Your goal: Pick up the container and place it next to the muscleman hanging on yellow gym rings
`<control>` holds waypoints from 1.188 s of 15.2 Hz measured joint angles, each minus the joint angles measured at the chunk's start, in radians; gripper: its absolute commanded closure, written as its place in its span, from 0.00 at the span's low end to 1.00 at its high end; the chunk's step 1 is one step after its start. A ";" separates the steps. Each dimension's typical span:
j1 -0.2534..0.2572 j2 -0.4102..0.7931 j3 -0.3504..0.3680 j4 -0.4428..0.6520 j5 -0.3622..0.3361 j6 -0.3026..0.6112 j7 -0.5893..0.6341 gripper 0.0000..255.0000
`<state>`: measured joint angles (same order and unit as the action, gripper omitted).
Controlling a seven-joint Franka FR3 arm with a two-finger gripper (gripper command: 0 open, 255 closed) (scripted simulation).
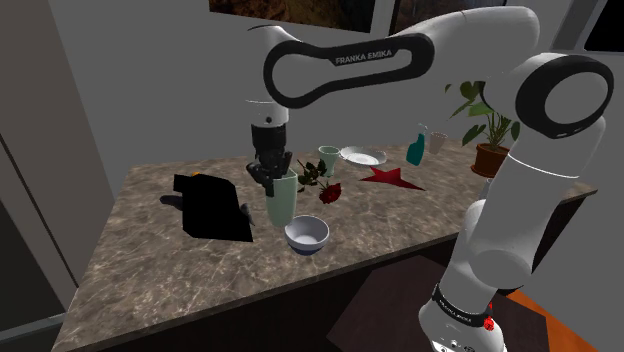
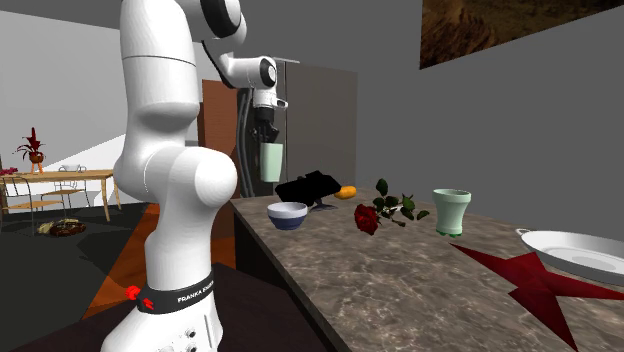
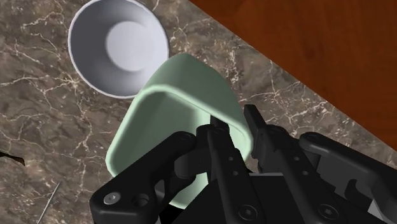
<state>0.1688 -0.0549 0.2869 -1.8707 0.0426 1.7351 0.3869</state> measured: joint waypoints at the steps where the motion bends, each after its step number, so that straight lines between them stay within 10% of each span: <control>1: 0.001 0.001 0.001 -0.011 0.000 0.012 0.001 1.00; 18: 0.007 0.042 0.010 -0.190 -0.008 0.246 0.006 1.00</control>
<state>0.1760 -0.0133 0.2968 -2.0606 0.0348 1.9811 0.3933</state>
